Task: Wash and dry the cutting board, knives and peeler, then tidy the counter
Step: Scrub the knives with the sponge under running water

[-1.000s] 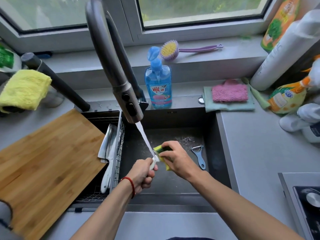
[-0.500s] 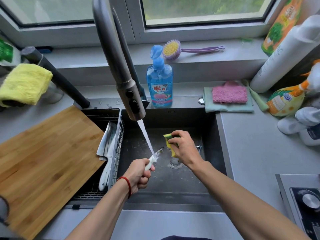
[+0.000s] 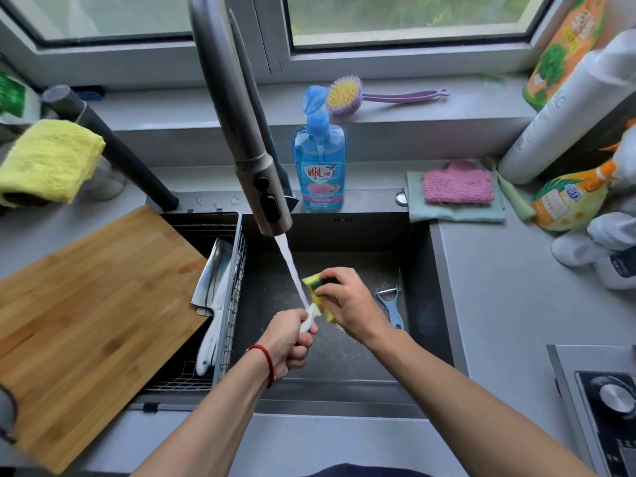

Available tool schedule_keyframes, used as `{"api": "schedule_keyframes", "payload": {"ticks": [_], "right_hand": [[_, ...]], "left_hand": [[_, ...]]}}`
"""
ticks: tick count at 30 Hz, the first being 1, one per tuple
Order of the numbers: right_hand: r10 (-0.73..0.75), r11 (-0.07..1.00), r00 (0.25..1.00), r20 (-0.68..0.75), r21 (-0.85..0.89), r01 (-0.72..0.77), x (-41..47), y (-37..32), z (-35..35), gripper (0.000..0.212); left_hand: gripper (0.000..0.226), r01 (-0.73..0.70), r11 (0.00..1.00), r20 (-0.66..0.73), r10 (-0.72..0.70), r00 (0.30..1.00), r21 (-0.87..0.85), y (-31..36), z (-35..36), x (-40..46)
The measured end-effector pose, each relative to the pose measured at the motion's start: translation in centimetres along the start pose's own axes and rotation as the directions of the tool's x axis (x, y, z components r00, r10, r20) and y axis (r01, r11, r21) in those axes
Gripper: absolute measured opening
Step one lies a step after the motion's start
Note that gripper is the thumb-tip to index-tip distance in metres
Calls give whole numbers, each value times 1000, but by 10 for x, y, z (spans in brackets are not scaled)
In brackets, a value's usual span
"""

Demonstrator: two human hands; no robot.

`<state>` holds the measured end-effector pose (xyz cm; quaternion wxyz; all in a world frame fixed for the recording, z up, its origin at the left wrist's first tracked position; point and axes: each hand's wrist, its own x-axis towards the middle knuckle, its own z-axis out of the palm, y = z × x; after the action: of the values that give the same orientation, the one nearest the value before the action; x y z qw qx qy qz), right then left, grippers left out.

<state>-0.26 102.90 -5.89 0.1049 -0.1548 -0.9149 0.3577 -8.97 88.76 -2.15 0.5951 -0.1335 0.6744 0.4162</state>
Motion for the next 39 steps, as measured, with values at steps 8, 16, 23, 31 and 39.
{"api": "schedule_keyframes", "payload": {"ticks": [8,16,23,31,39], "right_hand": [[264,959,953,-147,149,-242,4,-19,0,14],[476,859,877,-63,246,-448,-8,-29,18,15],[413,884,909,-48,260,-388,-22,-33,19,12],[752,559,659,-1,530,-638,-13,3,10,17],[715,-306,488,501,851,-426,-36,30,-10,20]], "left_hand": [[28,-57,990,-100,45,994,-129,10,13,0],[20,-37,967,-57,23,998,-251,12,26,8],[22,-113,978,-134,90,987,-176,8,29,7],[21,-128,991,-91,126,988,-23,8,19,-6],[25,-157,759,-553,583,595,632,5,-102,-18]]}}
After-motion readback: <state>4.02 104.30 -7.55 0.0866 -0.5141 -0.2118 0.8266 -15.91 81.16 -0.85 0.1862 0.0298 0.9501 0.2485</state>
